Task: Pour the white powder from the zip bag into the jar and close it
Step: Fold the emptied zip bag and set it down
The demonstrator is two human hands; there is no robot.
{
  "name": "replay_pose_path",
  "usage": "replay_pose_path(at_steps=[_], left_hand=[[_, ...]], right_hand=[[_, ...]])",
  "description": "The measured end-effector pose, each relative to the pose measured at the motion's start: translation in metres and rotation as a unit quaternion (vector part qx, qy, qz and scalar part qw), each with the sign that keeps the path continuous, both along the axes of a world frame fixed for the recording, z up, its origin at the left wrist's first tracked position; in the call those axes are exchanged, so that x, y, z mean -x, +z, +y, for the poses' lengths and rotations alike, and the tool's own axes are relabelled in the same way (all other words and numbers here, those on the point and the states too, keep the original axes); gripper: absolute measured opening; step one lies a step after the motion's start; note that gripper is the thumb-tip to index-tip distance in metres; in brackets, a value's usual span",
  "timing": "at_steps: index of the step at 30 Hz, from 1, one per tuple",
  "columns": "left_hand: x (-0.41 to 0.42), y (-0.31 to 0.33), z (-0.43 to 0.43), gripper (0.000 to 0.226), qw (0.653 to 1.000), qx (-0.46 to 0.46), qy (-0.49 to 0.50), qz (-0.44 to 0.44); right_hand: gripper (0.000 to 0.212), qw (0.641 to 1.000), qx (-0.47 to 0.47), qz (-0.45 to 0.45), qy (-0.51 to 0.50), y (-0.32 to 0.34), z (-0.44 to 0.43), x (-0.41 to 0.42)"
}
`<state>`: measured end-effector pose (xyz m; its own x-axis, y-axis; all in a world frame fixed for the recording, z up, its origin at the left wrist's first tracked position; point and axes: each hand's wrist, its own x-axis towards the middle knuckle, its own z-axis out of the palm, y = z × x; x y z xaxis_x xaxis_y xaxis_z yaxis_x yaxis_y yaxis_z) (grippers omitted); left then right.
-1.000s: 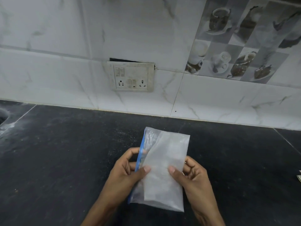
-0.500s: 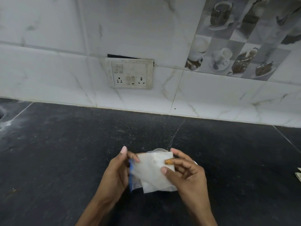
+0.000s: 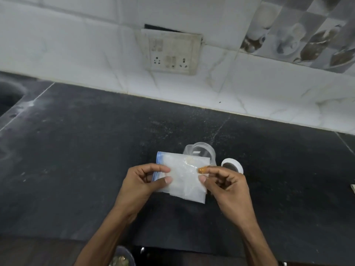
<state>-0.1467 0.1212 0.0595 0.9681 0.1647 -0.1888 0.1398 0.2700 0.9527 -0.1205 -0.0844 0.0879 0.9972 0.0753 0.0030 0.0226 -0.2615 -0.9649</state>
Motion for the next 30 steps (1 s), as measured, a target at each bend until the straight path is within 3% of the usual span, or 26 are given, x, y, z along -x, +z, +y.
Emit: replay_pose_path(at_steps=[5,10,15,17,22,26,30], left_hand=[[0.062,-0.014,0.027,0.019,0.994,-0.105,0.034,-0.002],[0.133,-0.046,0.05,0.015,0.976,-0.188,0.085,0.072],[0.203,-0.09,0.059,0.036,0.922,-0.332,0.08,0.182],[0.222,-0.107,0.059,0.03,0.894,-0.382,0.082,0.219],[0.254,-0.156,0.055,0.027,0.863,-0.414,0.122,0.262],[0.254,-0.187,0.049,0.007,0.842,-0.435,0.075,0.309],[0.247,-0.215,0.051,0.025,0.82,-0.435,0.008,0.373]], right_hand=[[0.017,0.998,0.015,0.029,0.051,-0.021,0.02,0.024],[0.014,0.99,0.046,0.016,0.131,-0.032,0.037,0.053],[0.014,0.978,0.029,0.041,0.202,-0.047,0.044,0.093],[0.014,0.975,0.027,0.045,0.216,-0.054,0.046,0.109],[0.014,0.972,0.022,0.043,0.231,-0.057,0.038,0.142],[0.015,0.976,0.012,0.036,0.214,-0.054,0.021,0.154],[0.014,0.978,0.006,0.03,0.206,-0.05,0.007,0.162]])
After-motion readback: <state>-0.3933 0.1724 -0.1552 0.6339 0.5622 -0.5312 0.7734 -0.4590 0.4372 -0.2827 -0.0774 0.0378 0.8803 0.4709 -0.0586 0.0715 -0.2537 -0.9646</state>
